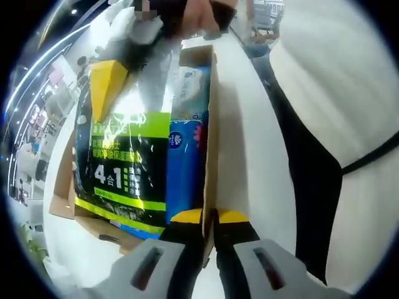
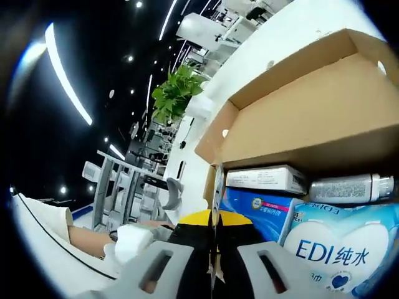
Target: Operate the shoe box by opening the lid, removing the specified soft item, and placing it in the target area until the item is outside and the box remains undamaged.
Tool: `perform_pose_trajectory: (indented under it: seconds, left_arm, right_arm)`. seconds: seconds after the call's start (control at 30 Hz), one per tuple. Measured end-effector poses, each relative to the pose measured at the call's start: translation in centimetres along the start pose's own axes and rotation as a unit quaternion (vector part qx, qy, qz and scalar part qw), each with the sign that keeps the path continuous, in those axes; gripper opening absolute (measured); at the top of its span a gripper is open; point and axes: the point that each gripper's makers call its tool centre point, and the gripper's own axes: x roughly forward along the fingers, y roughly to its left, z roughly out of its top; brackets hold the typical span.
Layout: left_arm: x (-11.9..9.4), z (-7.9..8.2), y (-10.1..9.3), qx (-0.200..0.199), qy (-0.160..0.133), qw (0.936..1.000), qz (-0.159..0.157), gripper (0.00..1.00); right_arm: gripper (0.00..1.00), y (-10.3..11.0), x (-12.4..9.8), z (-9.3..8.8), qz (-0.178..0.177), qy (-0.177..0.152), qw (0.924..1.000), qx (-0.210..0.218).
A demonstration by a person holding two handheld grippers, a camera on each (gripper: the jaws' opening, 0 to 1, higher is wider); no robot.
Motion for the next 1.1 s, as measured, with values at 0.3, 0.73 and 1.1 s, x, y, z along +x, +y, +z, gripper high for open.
perform_pose_trajectory:
  seconds: [0.3,0.73,1.1]
  left_arm:
    - [0.0,0.0,-0.1,0.001,0.001,1.0,0.0,0.05]
    - [0.1,0.0,0.0,0.002,0.0,1.0,-0.002,0.05]
    - [0.1,0.0,0.0,0.001,-0.003,1.0,0.001,0.05]
  right_arm:
    - [0.0,0.3,-2.3,0.5,-0.002,-0.004,0.9999,-0.012]
    - [0.0,0.1,-5.1,1.1,0.002,-0.021,0.9998,0.003]
    - [0.0,0.2,-5.8,0.7,0.009,-0.016,0.9998,0.007]
